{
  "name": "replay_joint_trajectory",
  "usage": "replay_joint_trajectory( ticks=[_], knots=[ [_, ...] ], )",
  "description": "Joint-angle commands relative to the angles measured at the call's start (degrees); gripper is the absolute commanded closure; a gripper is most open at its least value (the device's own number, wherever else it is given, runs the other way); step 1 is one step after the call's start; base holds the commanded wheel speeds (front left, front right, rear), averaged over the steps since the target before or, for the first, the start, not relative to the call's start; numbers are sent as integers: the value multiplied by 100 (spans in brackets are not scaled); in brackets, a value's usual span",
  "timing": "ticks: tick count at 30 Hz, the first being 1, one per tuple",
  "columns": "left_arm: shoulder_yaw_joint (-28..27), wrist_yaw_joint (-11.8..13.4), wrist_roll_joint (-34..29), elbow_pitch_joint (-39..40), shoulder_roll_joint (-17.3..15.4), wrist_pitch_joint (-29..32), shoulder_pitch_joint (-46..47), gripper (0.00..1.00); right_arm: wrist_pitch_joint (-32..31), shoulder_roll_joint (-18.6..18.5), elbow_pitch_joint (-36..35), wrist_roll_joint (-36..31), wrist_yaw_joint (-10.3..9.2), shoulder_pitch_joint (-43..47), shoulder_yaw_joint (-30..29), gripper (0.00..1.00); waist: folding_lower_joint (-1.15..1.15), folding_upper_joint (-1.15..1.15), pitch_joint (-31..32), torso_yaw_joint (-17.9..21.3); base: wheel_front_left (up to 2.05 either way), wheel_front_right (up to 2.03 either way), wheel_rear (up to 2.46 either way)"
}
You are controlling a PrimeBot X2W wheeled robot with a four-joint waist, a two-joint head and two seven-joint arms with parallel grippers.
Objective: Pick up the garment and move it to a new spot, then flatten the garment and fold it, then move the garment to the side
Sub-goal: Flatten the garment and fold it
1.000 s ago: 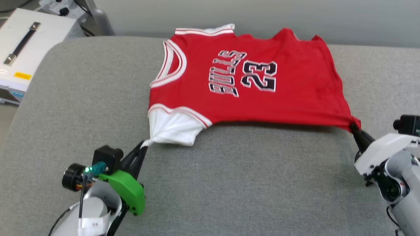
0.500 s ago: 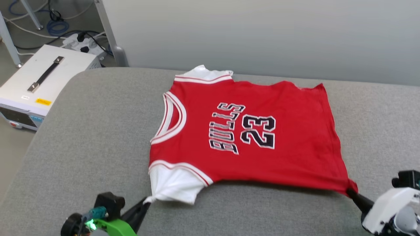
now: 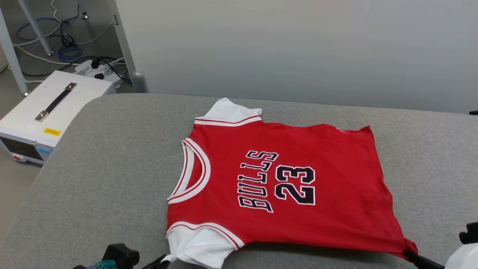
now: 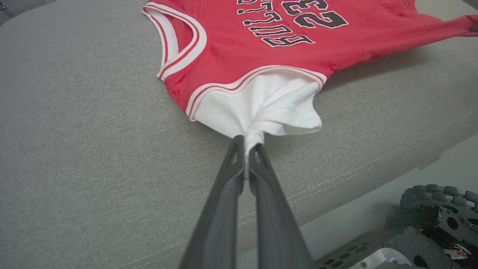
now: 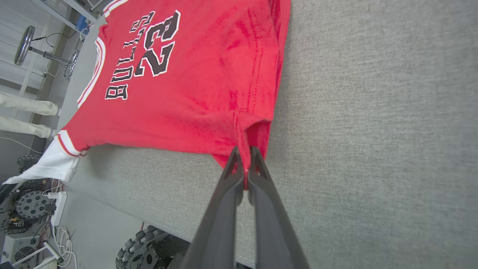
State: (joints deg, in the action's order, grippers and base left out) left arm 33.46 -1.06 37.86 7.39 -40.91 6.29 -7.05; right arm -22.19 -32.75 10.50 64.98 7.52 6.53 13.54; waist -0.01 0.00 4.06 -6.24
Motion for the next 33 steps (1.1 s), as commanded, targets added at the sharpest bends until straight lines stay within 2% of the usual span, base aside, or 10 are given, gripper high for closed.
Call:
replay_joint_trajectory(
  ticks=[1,8,16,24,33],
  knots=[
    [-72,57,-31,72,-33,-58,80,100,-82,11,-133,-82,-3,62,-125,100,1,0,-44,34,0,0,0],
    [-212,1,-202,153,-46,-51,716,100,-581,259,-699,-425,-3,-77,-725,100,1,0,-385,130,0,0,0],
    [-360,-202,-297,-136,13,72,1761,100,-1254,701,-1094,-992,-3,-750,-1154,100,1,0,-1005,283,0,0,0],
    [-334,-421,-330,-658,105,208,2700,100,-1639,1107,-893,-1726,-3,-1701,-1356,100,1,0,-1595,408,0,0,0],
    [-26,-579,-368,-1482,299,281,3533,100,-1791,1283,-414,-2200,-3,-2450,-1340,100,1,0,-2049,438,0,0,0]
  ],
)
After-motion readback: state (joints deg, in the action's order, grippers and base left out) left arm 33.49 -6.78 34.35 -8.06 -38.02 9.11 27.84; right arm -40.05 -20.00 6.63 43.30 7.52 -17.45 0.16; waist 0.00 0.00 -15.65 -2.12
